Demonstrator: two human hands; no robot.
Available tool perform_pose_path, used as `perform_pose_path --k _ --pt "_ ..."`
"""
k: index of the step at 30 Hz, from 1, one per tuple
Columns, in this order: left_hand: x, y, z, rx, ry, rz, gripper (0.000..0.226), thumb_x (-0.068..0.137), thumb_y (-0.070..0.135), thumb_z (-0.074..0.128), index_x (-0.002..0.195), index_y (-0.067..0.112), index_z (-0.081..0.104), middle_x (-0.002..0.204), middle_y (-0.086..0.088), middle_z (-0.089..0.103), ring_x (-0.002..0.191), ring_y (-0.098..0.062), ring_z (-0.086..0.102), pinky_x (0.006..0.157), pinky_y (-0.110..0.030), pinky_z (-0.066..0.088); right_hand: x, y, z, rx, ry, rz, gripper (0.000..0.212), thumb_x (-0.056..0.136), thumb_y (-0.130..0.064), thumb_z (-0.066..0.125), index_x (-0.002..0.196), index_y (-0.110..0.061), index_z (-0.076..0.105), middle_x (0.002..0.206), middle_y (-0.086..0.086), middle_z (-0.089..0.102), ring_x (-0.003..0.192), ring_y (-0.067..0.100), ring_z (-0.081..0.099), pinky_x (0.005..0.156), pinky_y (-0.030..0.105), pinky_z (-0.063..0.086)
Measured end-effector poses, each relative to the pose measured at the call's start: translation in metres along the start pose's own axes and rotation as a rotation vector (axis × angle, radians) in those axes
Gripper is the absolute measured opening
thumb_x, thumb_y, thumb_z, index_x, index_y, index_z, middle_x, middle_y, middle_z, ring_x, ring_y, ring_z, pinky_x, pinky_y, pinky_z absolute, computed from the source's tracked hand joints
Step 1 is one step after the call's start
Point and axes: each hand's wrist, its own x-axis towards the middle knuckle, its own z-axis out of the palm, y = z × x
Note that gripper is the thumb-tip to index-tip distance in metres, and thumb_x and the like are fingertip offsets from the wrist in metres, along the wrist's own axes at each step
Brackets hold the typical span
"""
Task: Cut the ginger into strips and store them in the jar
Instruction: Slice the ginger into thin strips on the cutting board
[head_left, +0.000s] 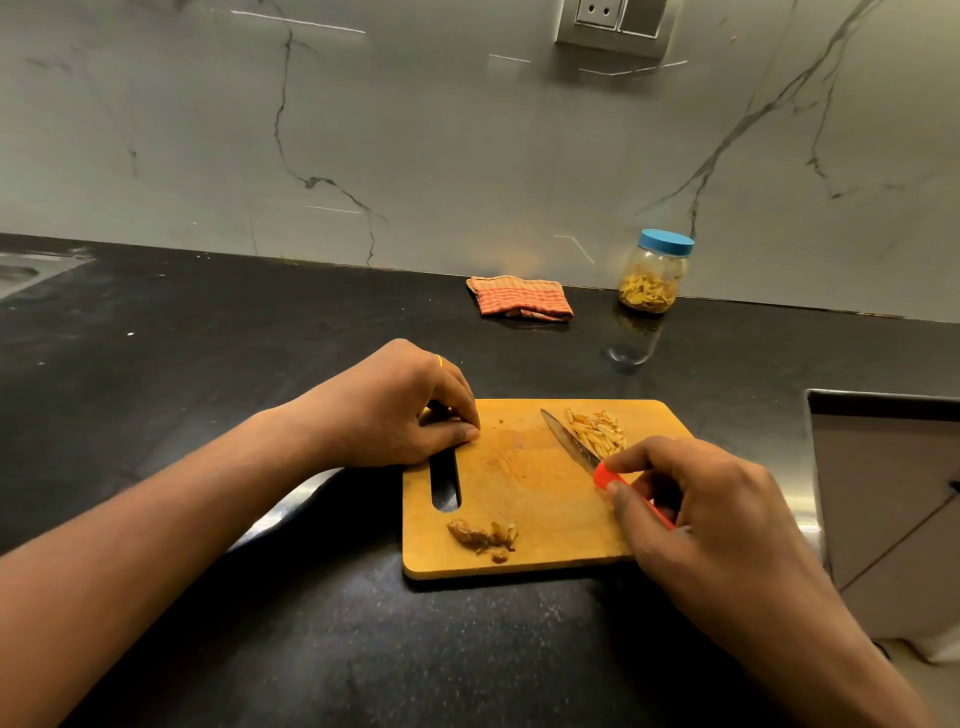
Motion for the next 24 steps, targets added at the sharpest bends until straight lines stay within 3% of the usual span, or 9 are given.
perform_pose_path --k 9,19,24 --pt "-0.001 0.002 0.000 0.004 -0.001 -0.005 0.015 0.089 0.024 0.071 0.103 0.024 0.078 0.107 0.013 0.071 0.097 -0.003 0.066 0.088 -0.023 0.056 0.008 -0.023 0.011 -0.014 -0.056 -0.134 0.012 0.084 -0.031 0.066 0.095 -0.032 0.067 0.078 -0.016 0.055 0.079 0.000 0.052 0.060 0.013 0.041" --pt "0.000 0.000 0.000 -0.001 0.004 0.004 0.014 0.089 0.024 0.071 0.101 0.023 0.079 0.105 0.013 0.072 0.095 -0.003 0.067 0.086 -0.024 0.056 0.003 -0.002 0.004 0.000 0.009 -0.030 0.009 0.080 -0.026 0.071 0.087 -0.031 0.069 0.069 -0.017 0.058 0.077 0.002 0.055 0.056 0.014 0.040" --pt "0.000 0.000 0.000 -0.005 0.003 -0.002 0.014 0.088 0.024 0.072 0.101 0.024 0.079 0.104 0.014 0.072 0.095 -0.003 0.067 0.086 -0.024 0.056 -0.001 0.005 -0.002 0.027 0.014 0.004 0.011 0.080 -0.025 0.071 0.089 -0.031 0.069 0.071 -0.016 0.058 0.083 -0.002 0.053 0.067 0.010 0.043"
